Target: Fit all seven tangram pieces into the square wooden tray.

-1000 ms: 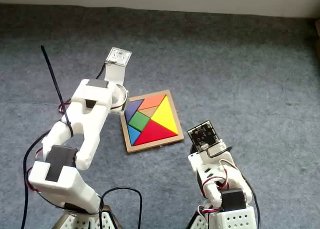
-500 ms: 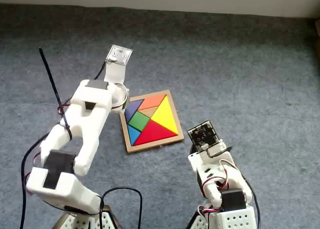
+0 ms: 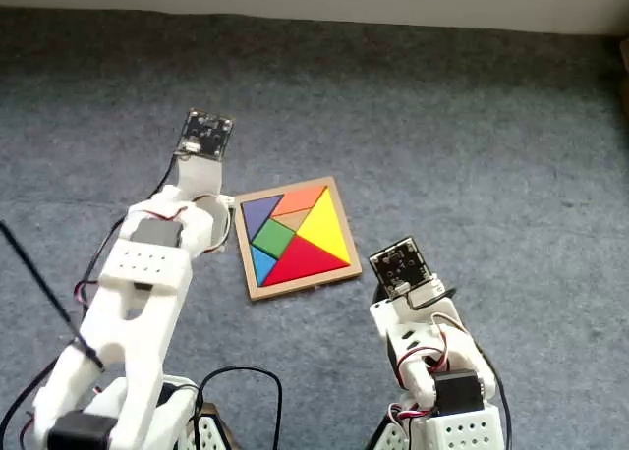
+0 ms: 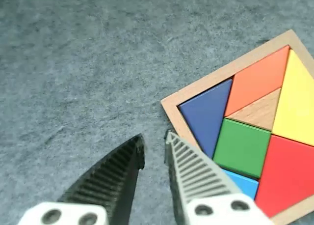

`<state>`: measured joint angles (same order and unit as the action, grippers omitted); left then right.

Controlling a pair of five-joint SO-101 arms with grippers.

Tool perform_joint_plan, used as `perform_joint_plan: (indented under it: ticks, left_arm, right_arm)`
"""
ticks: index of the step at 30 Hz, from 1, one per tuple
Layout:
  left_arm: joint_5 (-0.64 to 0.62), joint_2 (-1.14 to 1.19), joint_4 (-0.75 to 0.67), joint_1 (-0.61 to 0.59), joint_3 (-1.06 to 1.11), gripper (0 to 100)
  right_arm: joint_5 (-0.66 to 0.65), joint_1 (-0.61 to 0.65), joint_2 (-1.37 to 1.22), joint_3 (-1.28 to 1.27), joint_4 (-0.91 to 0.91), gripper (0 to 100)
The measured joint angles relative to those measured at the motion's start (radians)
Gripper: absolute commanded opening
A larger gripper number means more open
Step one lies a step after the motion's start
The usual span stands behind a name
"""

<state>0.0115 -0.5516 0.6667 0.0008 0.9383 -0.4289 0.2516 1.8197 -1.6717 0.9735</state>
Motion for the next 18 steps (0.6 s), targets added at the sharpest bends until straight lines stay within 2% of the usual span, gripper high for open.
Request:
perform_joint_plan:
  ticks: [11,15,18]
  left_arm:
    - [0.000,-0.706,0.009,-0.008,0.338,1]
    - [0.000,-0.961,0.106,-0.008,0.413,1]
    - [0.000,-1.142,0.199,-0.008,0.450,1]
  right_arm:
    - [0.000,0.000,0.000,0.000,0.000,0.5]
    - [0.009,-0.002,0.000,0.000,0.000,0.5]
    - [0.106,-0.035,0.000,0.000,0.000,0.5]
